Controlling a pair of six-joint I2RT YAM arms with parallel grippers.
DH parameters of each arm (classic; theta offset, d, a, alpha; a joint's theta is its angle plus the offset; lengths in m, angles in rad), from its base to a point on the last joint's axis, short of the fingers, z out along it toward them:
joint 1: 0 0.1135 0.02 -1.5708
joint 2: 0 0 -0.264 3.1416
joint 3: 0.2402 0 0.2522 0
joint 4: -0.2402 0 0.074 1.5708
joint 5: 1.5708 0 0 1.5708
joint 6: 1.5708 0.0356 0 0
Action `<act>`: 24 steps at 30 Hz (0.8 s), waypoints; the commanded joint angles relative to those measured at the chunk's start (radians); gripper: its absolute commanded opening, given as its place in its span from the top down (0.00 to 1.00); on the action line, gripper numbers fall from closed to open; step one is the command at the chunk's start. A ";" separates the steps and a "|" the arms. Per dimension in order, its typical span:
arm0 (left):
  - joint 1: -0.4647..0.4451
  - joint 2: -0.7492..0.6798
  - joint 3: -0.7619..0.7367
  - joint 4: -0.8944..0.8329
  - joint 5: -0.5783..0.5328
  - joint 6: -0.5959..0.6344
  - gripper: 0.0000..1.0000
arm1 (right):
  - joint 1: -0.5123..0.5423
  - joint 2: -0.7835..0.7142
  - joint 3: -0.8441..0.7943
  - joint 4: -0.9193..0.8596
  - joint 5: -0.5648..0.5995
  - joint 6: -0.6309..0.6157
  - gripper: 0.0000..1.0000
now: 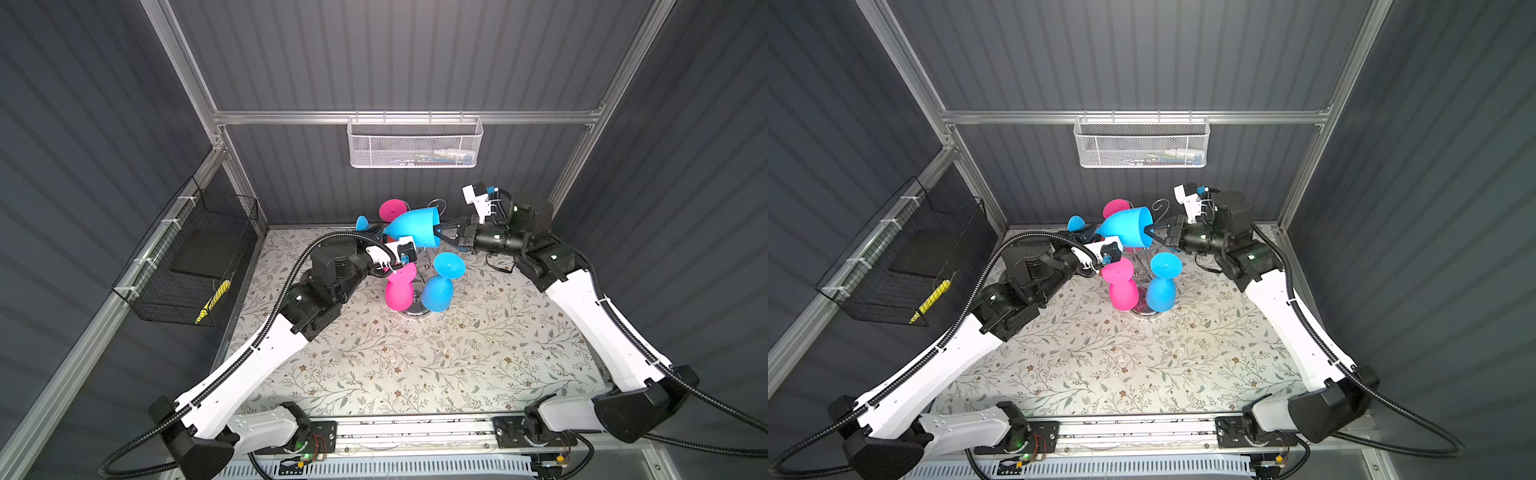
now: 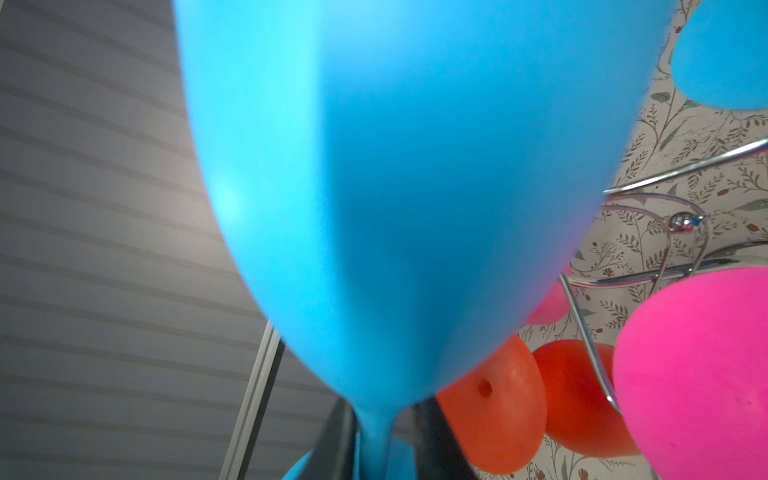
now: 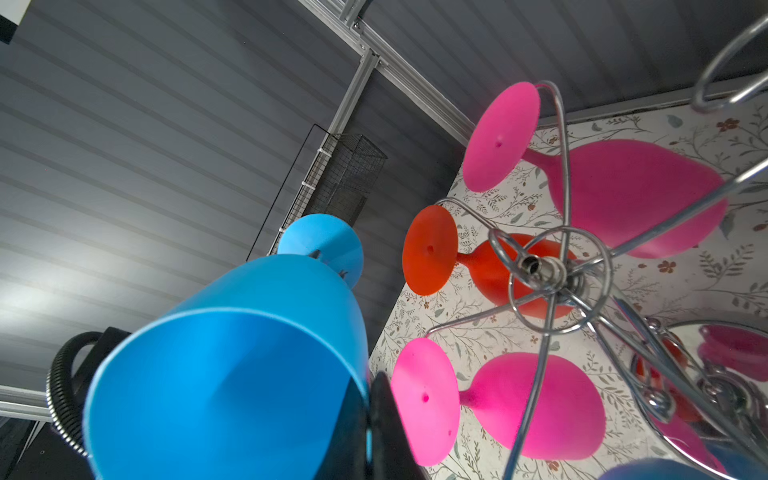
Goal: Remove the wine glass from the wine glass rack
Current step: 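Open the left gripper while the right gripper carries the blue glass away from the rack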
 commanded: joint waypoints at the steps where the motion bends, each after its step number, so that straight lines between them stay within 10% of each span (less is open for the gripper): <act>1: -0.005 -0.031 -0.020 0.014 0.007 0.000 0.43 | 0.013 0.011 0.039 0.017 -0.013 0.010 1.00; 4: -0.005 -0.049 -0.019 0.018 0.007 -0.047 0.00 | 0.014 0.020 0.050 0.032 -0.007 0.024 1.00; 18: -0.004 -0.269 -0.034 -0.019 0.108 -0.490 0.00 | -0.075 0.089 0.237 0.154 0.140 0.059 1.00; 24: -0.004 -0.296 -0.064 -0.022 0.116 -0.604 0.00 | -0.210 0.036 0.256 0.081 0.466 -0.069 1.00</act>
